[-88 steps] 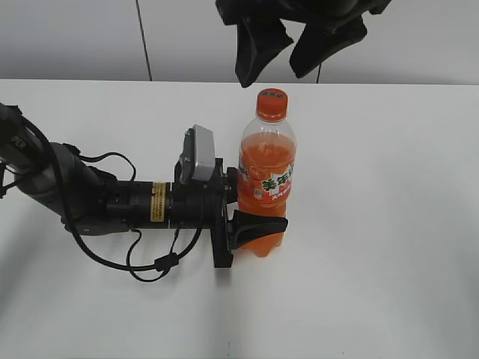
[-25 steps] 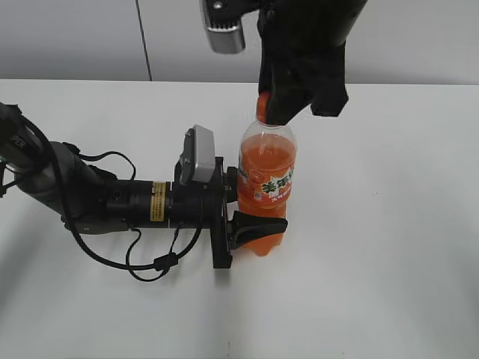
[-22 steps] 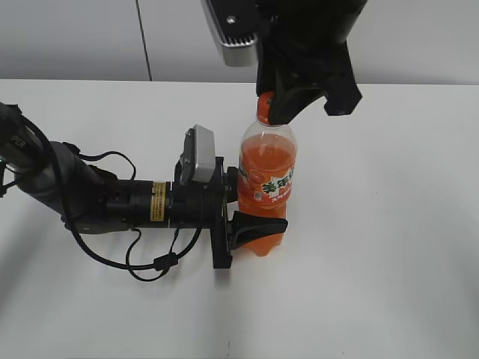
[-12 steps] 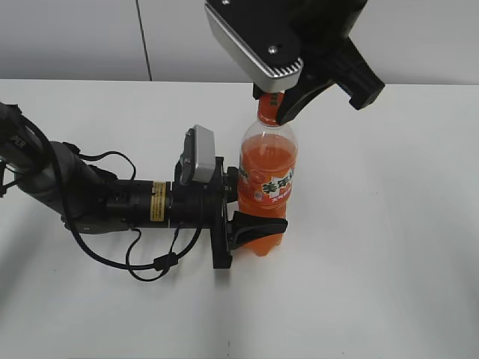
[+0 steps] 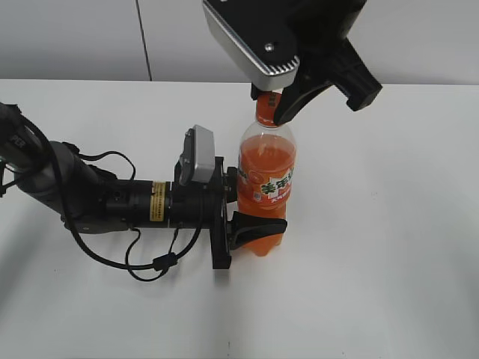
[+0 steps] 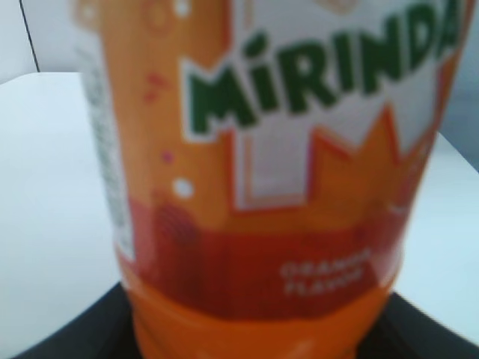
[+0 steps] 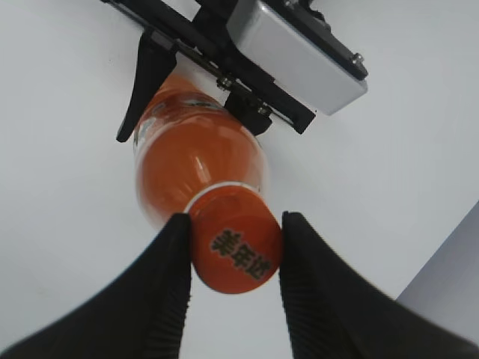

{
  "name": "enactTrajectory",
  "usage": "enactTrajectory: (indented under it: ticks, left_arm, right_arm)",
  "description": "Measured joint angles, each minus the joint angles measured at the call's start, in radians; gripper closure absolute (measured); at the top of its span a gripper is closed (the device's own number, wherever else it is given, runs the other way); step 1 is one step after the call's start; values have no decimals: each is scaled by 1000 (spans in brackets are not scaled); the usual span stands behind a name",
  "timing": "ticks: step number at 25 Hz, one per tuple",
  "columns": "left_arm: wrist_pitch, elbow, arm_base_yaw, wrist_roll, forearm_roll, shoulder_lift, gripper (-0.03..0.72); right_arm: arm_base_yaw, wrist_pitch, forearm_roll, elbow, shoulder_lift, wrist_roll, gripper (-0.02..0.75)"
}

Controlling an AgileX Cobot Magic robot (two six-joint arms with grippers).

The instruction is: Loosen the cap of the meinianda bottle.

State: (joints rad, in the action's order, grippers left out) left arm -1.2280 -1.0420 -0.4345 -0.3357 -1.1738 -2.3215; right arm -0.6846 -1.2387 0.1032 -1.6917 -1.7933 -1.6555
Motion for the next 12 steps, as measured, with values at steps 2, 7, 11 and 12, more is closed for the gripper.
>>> enactTrajectory:
  ticks: [2,7,11,12]
  left_arm:
    - [0,0,0,1,-1,0,294]
    - [2,0,0,-4,2,0,294]
    - [4,0,0,-4,2,0,294]
    - [4,0,0,-4,2,0,294]
  right_arm:
    - [0,0,2,0,0,19,468]
    - [0,8,22,0,0,112,290]
    - [0,8,24,0,2,171,221]
    - [0,9,27,0,8,188,217]
